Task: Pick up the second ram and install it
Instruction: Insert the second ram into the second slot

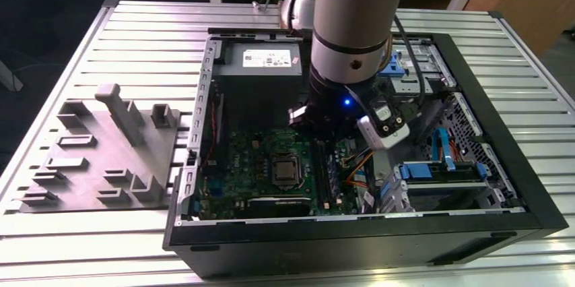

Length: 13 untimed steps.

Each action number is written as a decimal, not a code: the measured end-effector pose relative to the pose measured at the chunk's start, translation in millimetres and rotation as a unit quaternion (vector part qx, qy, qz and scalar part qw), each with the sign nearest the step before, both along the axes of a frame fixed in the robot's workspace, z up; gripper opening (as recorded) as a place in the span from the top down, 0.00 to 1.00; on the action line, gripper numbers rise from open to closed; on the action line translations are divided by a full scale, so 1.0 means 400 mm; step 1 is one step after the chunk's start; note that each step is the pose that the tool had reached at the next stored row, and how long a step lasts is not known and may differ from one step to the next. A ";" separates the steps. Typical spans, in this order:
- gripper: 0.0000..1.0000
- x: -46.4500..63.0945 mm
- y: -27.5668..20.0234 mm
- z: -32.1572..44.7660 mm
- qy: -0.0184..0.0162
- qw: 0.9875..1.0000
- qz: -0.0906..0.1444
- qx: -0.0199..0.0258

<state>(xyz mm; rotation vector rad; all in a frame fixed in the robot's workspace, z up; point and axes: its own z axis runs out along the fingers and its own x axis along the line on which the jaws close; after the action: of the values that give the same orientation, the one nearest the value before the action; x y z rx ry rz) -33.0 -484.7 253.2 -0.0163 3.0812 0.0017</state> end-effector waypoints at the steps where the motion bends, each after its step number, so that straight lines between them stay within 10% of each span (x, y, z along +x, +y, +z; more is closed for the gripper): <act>1: 0.89 0.000 0.000 -0.001 0.000 1.000 0.000 0.000; 13: 0.89 -0.010 0.000 -0.017 0.000 1.000 0.000 0.004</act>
<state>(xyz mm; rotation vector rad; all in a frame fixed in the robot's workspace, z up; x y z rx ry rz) -37.0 -484.8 246.2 -0.0161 3.0812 0.0130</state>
